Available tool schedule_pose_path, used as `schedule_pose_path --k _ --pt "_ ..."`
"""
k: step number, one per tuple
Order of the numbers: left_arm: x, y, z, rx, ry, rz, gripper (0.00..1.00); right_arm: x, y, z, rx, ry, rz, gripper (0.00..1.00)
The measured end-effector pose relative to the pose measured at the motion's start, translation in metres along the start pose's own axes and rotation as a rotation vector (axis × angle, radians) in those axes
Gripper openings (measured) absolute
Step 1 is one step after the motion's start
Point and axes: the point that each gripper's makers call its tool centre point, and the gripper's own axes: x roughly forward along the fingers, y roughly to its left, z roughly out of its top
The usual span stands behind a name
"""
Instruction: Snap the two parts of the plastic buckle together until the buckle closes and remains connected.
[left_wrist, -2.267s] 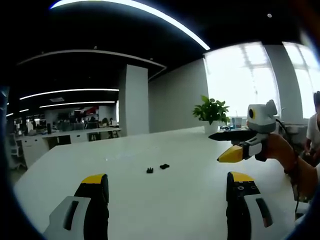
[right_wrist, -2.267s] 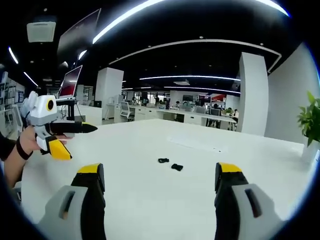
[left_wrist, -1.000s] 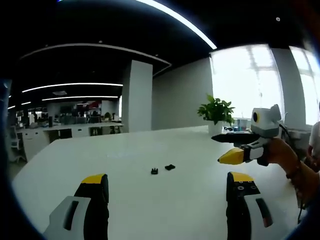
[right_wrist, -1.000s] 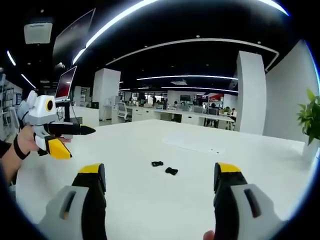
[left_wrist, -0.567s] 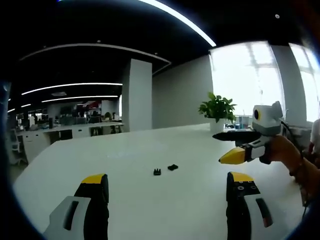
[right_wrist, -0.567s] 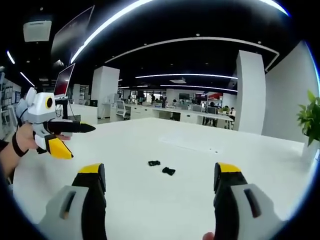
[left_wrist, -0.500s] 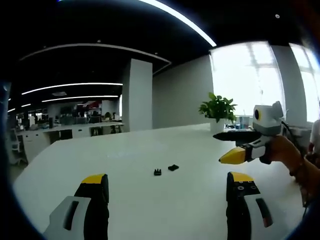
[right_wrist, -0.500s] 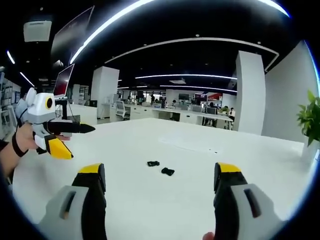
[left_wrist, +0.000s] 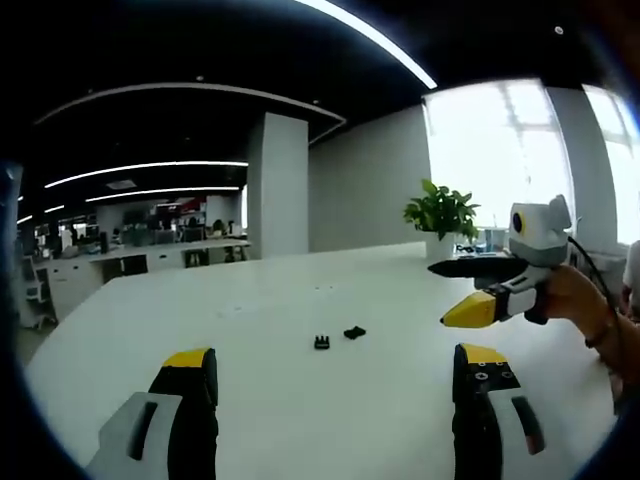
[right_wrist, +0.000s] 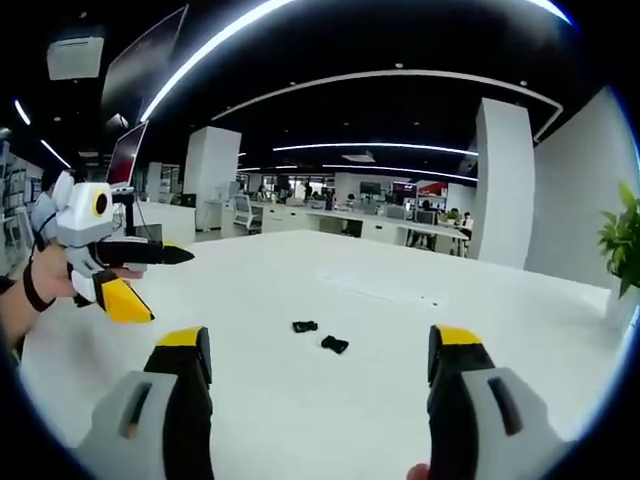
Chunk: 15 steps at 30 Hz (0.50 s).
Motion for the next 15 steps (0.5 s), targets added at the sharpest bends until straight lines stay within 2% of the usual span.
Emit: schedule_pose_path --k 15 --pt "0.016 -0.001 0.007 0.023 0.002 -0.002 1.00 0.008 -0.005 0.007 0.019 -0.020 -0.003 0.89"
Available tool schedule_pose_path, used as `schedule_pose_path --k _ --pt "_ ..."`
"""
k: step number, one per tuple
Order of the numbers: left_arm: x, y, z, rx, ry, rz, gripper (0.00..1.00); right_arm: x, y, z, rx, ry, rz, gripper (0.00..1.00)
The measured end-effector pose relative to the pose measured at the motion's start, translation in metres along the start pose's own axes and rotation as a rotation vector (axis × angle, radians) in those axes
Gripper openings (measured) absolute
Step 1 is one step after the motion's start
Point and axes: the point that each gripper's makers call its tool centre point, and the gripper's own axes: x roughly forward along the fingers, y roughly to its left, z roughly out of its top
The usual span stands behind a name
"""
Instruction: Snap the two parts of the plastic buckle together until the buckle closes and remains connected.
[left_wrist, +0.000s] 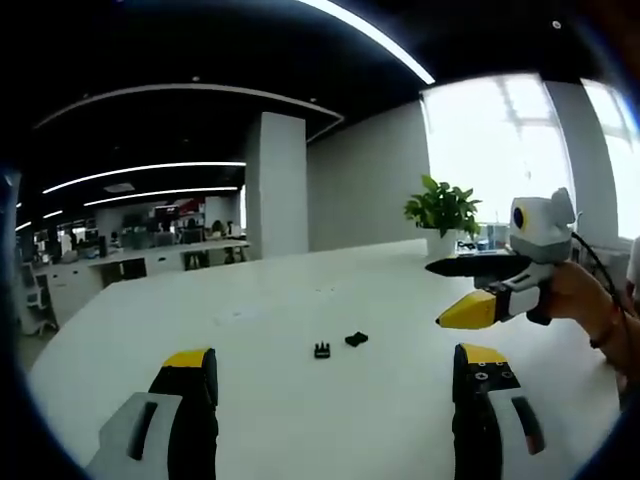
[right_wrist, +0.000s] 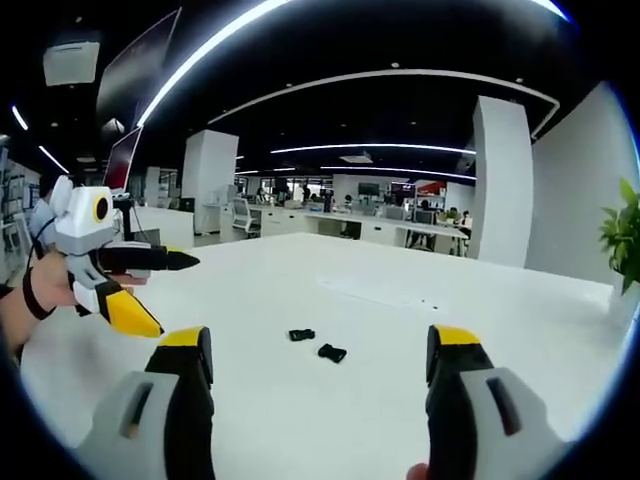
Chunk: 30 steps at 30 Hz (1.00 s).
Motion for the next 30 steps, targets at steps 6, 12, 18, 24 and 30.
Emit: schedule_pose_path --k 6,12,18,24,30 --pt "0.006 0.003 0.000 -0.001 0.003 0.008 1.00 0.004 -0.006 0.005 -0.001 -0.003 -0.007 0.88" --pt "0.011 0.006 -0.001 0.002 0.013 0.008 1.00 0.000 -0.001 0.009 -0.010 -0.010 -0.005 0.88" --pt "0.013 0.009 0.001 -0.001 0.007 0.013 1.00 0.003 0.001 0.011 -0.016 -0.013 -0.005 0.88" --pt "0.018 0.011 0.004 -0.002 0.010 0.013 1.00 0.010 0.002 0.010 -0.012 -0.007 -0.003 0.87" --pt "0.023 0.013 0.003 0.019 0.020 0.030 1.00 0.009 0.002 0.010 -0.012 -0.002 -0.008 0.87"
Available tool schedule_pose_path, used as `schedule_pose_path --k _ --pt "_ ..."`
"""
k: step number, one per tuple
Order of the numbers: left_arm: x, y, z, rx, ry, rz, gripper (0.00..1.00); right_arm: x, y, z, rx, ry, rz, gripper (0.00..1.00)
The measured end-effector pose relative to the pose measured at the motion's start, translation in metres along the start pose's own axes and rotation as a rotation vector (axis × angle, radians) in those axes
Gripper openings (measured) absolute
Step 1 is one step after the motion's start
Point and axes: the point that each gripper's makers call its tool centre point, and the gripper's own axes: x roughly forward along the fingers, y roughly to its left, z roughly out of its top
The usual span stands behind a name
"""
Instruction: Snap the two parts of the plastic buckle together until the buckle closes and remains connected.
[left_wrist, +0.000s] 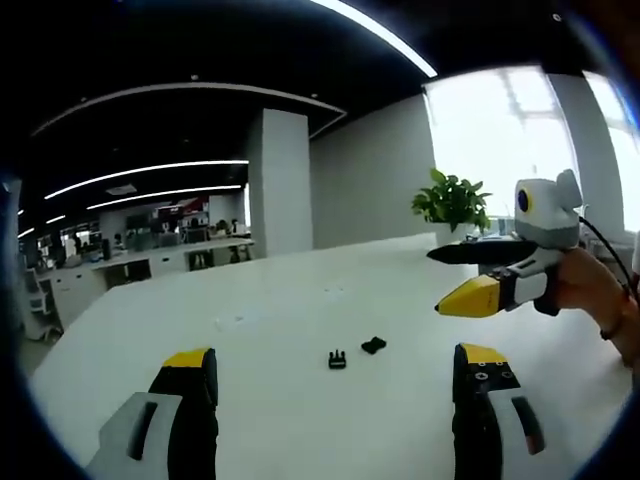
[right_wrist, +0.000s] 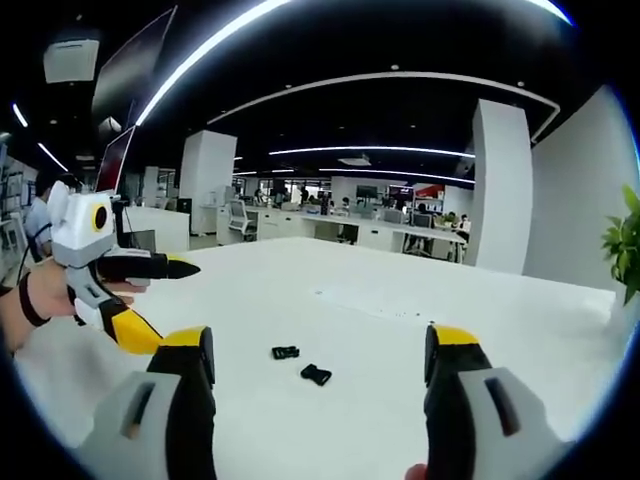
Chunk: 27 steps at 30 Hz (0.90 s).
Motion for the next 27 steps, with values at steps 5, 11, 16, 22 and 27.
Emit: schedule_pose_path --k 5,11,16,22,27 --pt "0.005 0.001 0.002 -0.014 -0.005 -0.006 1.00 0.009 -0.005 0.006 -0.004 -0.008 -0.001 0.87" --pt "0.011 0.004 -0.002 -0.036 0.004 -0.010 1.00 0.022 -0.009 0.010 0.001 -0.013 0.004 0.87" --pt "0.017 0.007 -0.004 -0.019 0.016 0.005 1.00 0.027 -0.015 0.015 0.020 -0.040 -0.017 0.84" --pt "0.018 0.007 -0.003 -0.017 0.016 0.009 1.00 0.034 -0.019 0.014 0.023 -0.030 -0.012 0.85" --pt "0.024 0.008 -0.003 -0.010 0.019 0.012 1.00 0.035 -0.022 0.015 0.017 -0.022 -0.016 0.85"
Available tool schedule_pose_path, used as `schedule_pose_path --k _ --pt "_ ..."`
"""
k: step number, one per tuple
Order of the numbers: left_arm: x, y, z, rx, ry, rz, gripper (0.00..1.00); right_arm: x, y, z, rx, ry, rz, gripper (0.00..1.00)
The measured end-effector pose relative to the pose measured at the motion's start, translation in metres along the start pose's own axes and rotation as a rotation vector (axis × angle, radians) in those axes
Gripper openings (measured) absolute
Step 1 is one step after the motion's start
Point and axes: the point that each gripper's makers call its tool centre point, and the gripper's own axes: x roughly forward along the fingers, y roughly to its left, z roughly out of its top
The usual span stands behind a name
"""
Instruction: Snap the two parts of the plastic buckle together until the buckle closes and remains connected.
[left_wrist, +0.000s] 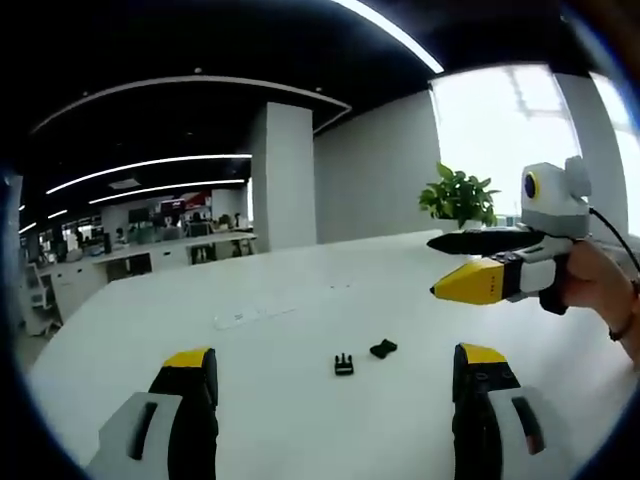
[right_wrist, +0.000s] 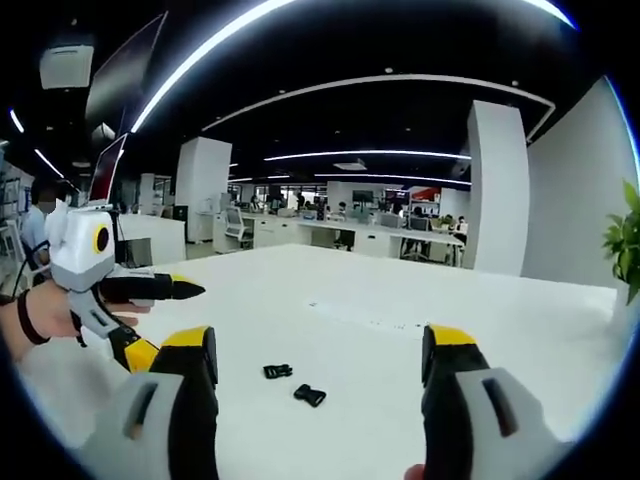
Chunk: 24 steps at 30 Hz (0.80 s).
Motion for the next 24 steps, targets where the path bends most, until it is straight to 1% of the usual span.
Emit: schedule_pose_path --k 4,8,11,13,17,20,24 --pt "0.007 0.003 0.001 -0.015 0.000 0.002 1.00 0.003 -0.004 0.002 0.003 -0.011 -0.003 0.85" --pt "0.009 0.006 0.003 -0.009 -0.008 0.009 1.00 0.006 -0.008 -0.004 0.000 0.008 -0.010 0.85" --pt "0.009 0.003 0.000 -0.008 -0.005 0.006 1.00 0.003 -0.007 -0.007 0.003 0.007 -0.013 0.84" --pt "0.009 0.002 -0.002 -0.002 -0.002 0.003 1.00 0.003 -0.008 -0.005 0.012 -0.001 -0.017 0.83" --pt "0.010 -0.002 -0.002 -0.015 -0.006 -0.008 1.00 0.003 -0.005 -0.003 0.012 -0.012 -0.009 0.83" --pt "0.010 -0.002 -0.003 0.002 -0.003 -0.003 1.00 0.005 -0.008 -0.004 0.013 -0.013 -0.011 0.83" --pt "0.008 0.000 -0.003 -0.009 -0.011 -0.004 1.00 0.007 -0.008 -0.010 0.016 -0.013 -0.006 0.80"
